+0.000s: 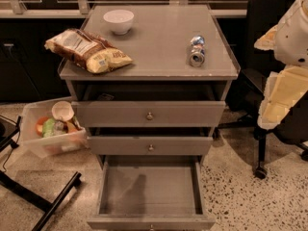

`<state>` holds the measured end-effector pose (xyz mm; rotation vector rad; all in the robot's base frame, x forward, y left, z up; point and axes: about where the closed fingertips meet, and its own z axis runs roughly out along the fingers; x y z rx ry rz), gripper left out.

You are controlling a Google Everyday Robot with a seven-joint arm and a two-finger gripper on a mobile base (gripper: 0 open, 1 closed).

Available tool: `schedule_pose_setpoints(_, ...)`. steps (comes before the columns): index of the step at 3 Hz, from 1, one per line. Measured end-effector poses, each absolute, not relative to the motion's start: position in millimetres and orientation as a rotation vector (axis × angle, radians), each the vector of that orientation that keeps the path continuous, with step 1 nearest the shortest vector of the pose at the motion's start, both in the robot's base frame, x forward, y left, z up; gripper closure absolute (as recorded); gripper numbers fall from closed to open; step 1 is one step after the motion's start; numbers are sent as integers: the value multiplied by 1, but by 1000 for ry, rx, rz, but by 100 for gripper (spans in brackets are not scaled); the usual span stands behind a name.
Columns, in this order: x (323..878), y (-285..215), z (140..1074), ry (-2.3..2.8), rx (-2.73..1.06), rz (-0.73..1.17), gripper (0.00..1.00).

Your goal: Place brown chip bag into bottom drawer

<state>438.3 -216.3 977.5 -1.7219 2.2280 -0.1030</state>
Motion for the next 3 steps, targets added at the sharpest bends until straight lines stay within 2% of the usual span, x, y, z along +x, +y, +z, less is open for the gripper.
schedule_pose_setpoints(2, 434, -204, 968, 2228, -1722, -103, 0)
schedule_pose_setpoints(3, 388, -72, 869, 2228, -1722, -103, 0)
